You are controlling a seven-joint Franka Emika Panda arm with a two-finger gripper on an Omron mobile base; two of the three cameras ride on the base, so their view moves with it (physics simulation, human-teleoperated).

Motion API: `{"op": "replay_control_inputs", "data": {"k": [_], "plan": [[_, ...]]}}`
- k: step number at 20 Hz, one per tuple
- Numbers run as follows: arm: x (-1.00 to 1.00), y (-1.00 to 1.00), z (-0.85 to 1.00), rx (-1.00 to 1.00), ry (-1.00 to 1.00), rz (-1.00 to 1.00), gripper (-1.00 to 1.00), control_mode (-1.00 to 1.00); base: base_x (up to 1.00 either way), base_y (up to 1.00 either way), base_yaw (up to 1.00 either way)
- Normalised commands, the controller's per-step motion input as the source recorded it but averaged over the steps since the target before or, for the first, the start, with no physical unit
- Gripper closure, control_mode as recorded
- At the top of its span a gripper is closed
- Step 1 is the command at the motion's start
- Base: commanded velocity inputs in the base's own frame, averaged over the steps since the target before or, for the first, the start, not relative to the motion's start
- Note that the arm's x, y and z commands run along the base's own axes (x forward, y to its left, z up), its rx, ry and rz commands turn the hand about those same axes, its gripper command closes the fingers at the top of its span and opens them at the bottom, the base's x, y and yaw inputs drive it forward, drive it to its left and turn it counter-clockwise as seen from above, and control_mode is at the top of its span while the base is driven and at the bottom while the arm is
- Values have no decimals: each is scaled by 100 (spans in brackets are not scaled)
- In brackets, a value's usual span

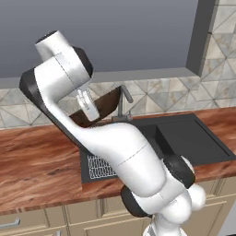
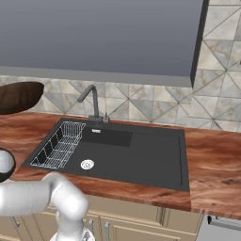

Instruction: Pick the mushroom from the sink and place it in the bowl. Then pick the bowl and place it in the microwave. Then close the microwave door and press the start button.

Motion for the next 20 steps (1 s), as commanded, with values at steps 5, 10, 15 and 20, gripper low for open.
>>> {"op": "replay_control_inputs", "data": {"k": [5, 10, 15, 20], "plan": [[-60, -100, 49, 10, 3, 25, 100, -100, 0, 0, 0], [-39, -100, 7, 5, 0, 26, 100, -100, 0, 0, 0], [1, -96, 0, 0, 0, 20, 100, -100, 0, 0, 0], [6, -74, 1, 4, 0, 12, 100, -100, 0, 0, 0]]}}
